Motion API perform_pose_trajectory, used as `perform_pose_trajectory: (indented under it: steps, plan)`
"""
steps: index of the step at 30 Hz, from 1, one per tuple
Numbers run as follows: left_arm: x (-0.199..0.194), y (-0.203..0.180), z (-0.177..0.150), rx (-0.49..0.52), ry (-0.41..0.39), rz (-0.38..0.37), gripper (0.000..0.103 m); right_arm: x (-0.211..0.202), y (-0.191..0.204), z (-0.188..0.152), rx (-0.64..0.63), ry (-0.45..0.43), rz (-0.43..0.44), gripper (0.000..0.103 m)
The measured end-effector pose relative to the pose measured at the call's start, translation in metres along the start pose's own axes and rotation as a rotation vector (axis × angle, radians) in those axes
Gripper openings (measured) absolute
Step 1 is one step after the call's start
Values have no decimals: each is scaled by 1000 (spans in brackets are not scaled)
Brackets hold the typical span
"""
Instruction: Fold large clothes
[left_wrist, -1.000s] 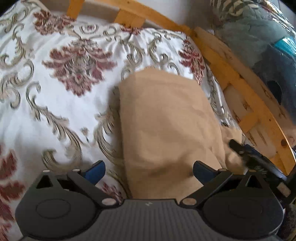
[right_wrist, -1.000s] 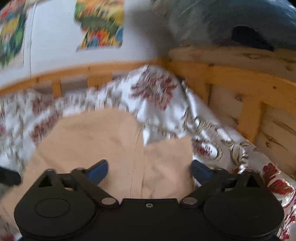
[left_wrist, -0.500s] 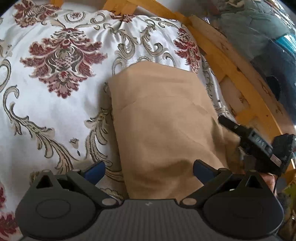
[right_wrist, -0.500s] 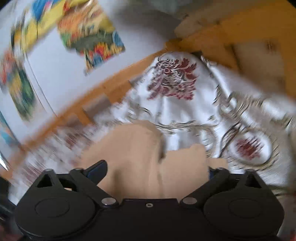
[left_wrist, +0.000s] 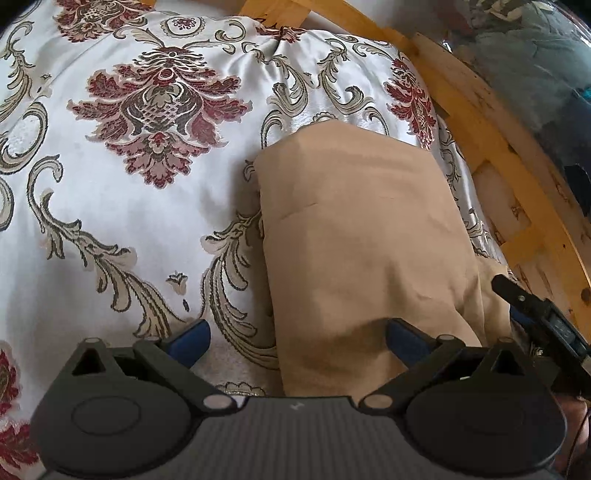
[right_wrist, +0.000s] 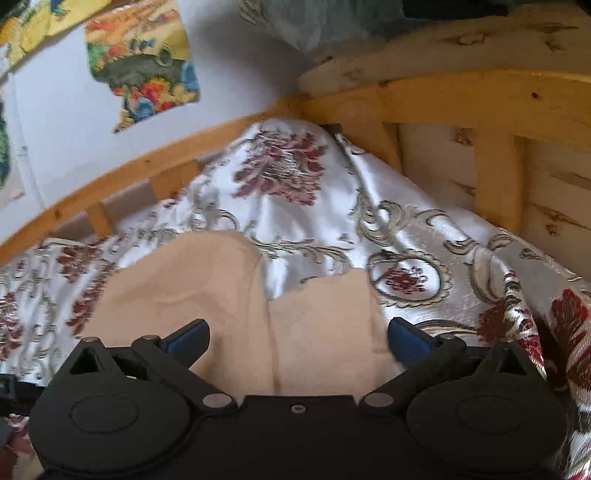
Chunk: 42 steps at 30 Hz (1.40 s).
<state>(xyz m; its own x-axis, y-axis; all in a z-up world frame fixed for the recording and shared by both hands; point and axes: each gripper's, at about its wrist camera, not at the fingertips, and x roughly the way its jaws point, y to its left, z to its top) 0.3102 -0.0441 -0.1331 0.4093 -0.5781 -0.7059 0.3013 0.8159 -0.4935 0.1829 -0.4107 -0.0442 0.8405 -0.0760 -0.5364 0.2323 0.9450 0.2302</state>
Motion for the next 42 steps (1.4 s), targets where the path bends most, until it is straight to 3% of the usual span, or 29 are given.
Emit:
perform_pose_trajectory:
  steps: [3, 8, 11, 14, 17, 19, 22, 25, 29, 35, 39, 42]
  plan:
    - [2, -1, 4, 8, 6, -8, 103, 7, -11, 2, 41, 26, -4, 102]
    - [14, -6, 17, 23, 50, -84, 103, 13, -28, 5, 151, 19, 221, 102]
    - [25, -8, 18, 0, 90, -160, 103, 15, -25, 3, 98, 28, 231, 100]
    - [36, -11, 15, -14, 112, -184, 102, 21, -10, -3, -35, 49, 175, 94]
    - [33, -23, 12, 29, 83, -149, 92, 17, -2, -10, -110, 36, 123, 67]
    - [28, -30, 11, 68, 67, -122, 87, 12, -2, -11, -109, 26, 154, 38]
    - [19, -31, 9, 98, 39, -117, 76, 2, 17, -15, -221, -21, 147, 18]
    - [9, -24, 9, 85, 27, -136, 69, -11, 36, -20, -277, -93, 194, 10]
    - [-16, -13, 12, 98, -20, -173, 67, -28, 64, -24, -330, -184, 268, 10]
    - [-74, 17, 29, 86, -94, -150, 67, -40, 102, -10, -268, -264, 387, 9]
    - [-92, 38, 50, 67, -123, -7, 68, -14, 138, 0, -233, -252, 432, 11]
    - [-78, 59, 52, 56, -75, 150, 70, 27, 156, -5, -220, -173, 362, 31]
